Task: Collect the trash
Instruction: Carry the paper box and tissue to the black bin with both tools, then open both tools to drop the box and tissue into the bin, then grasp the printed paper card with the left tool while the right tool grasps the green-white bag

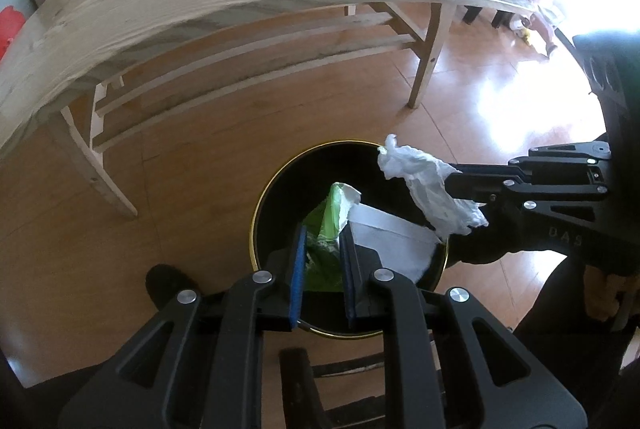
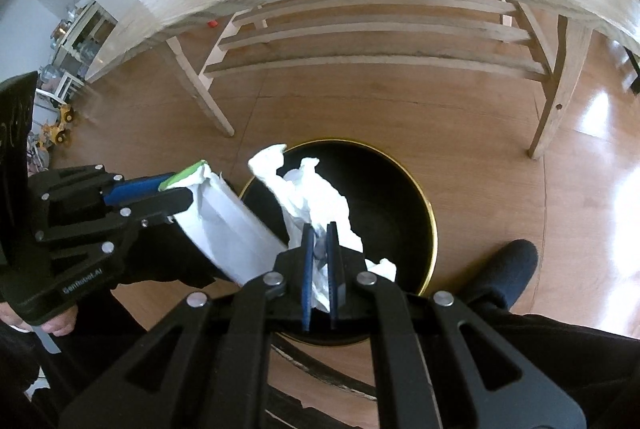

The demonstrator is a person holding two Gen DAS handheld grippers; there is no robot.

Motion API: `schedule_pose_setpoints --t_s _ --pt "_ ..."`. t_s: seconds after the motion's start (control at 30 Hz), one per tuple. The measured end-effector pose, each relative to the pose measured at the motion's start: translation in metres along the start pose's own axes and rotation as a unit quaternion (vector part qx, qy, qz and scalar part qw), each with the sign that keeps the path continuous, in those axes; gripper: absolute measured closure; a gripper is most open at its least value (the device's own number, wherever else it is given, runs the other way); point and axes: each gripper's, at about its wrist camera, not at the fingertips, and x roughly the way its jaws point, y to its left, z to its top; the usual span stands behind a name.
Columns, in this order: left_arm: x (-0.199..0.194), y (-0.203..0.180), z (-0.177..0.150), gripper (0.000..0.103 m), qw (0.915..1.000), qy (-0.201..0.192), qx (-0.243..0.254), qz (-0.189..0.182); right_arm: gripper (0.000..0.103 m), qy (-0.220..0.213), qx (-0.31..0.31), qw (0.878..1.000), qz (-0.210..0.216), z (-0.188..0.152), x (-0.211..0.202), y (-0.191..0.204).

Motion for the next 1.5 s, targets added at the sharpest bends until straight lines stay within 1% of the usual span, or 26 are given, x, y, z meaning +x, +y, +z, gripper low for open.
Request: schedule_pose_setpoints --t_s 0.07,0.1,0.13,0.17,0.2,0.23,0.27,0.37,0.43,0.5,0.53,0.6,0.67,0.77,0.83,0.97,1.03,1.1,1.2,1.3,1.33,1.43,1.5 --pt "0.002 -0.001 0.000 0.072 1.0000 0.002 0.001 0.001 0.097 0.002 0.002 1.000 0.000 0.002 0.001 -0.002" --pt "0.001 -0.002 0.000 0.058 1.0000 0.001 0.001 0.002 0.096 0.005 0.006 1.000 0.001 0.002 0.002 -0.004" --pt "-0.001 -0.002 -0.001 0.045 1.0000 -0.005 0.003 0.005 0.088 0.007 0.008 1.000 0.005 0.002 0.003 -0.005" --pt "-0.003 -0.003 0.000 0.043 0.9999 -0.011 0.005 0.006 0.081 0.008 0.011 1.000 0.007 0.003 0.003 -0.006" --pt "-0.004 -0.004 0.000 0.043 0.9998 -0.016 0.008 0.007 0.050 0.006 0.014 1.000 0.006 0.003 0.002 -0.008" --pt "-0.005 -0.006 0.000 0.040 0.9998 -0.016 0.010 0.008 0.026 0.002 0.015 1.000 0.006 0.003 0.001 -0.008" --pt "-0.005 -0.006 0.001 0.038 0.9998 -0.017 0.010 0.009 0.026 -0.006 0.015 1.000 0.006 0.003 -0.002 -0.008" --pt "-0.006 -0.006 0.001 0.038 0.9998 -0.016 0.006 0.008 0.026 -0.026 0.006 1.000 -0.003 0.005 -0.010 -0.006" --pt "-0.008 -0.006 0.002 0.036 0.9998 -0.019 0.005 0.009 0.026 -0.028 0.014 1.000 0.001 0.006 -0.012 -0.008" --pt "-0.010 -0.004 0.003 0.032 0.9996 -0.025 0.002 0.010 0.026 -0.031 0.017 0.999 -0.001 0.008 -0.015 -0.009" --pt "-0.013 -0.003 0.005 0.029 0.9995 -0.030 -0.002 0.010 0.026 -0.035 0.018 0.999 -0.002 0.009 -0.017 -0.010" --pt "-0.018 -0.002 0.008 0.027 0.9991 -0.041 -0.006 0.007 0.026 -0.041 0.018 0.999 -0.003 0.012 -0.021 -0.009" --pt "-0.025 0.000 0.013 0.022 0.9984 -0.056 -0.010 0.008 0.026 -0.049 0.019 0.999 -0.002 0.016 -0.026 -0.010" --pt "-0.039 0.006 0.025 0.017 0.9963 -0.083 -0.013 0.015 0.026 -0.068 0.020 0.998 -0.002 0.033 -0.041 -0.011" --pt "-0.050 0.009 0.038 0.013 0.9943 -0.103 -0.008 0.027 0.025 -0.085 0.020 0.996 -0.004 0.045 -0.052 -0.013" --pt "-0.071 0.018 0.073 0.010 0.9875 -0.145 0.019 0.060 0.022 -0.131 0.019 0.991 -0.010 0.084 -0.079 -0.016" --pt "-0.075 0.027 0.092 0.009 0.9839 -0.157 0.031 0.080 0.020 -0.160 0.018 0.987 -0.021 0.109 -0.093 -0.020" --pt "-0.075 0.037 0.114 0.008 0.9817 -0.163 0.039 0.090 0.020 -0.182 0.023 0.983 -0.027 0.135 -0.100 -0.026" --pt "-0.067 0.056 0.147 0.008 0.9796 -0.167 0.037 0.105 0.020 -0.201 0.034 0.979 -0.028 0.170 -0.105 -0.036" --pt "-0.054 0.069 0.174 0.008 0.9781 -0.168 0.044 0.115 0.019 -0.205 0.044 0.977 -0.026 0.206 -0.100 -0.048" --pt "-0.050 0.069 0.178 0.008 0.9783 -0.166 0.050 0.113 0.019 -0.203 0.044 0.978 -0.028 0.219 -0.095 -0.051" --pt "-0.030 0.071 0.195 0.008 0.9798 -0.153 0.078 0.102 0.019 -0.192 0.036 0.980 -0.039 0.252 -0.080 -0.059" --pt "-0.015 0.071 0.204 0.008 0.9799 -0.139 0.099 0.103 0.019 -0.182 0.030 0.982 -0.047 0.272 -0.066 -0.061"
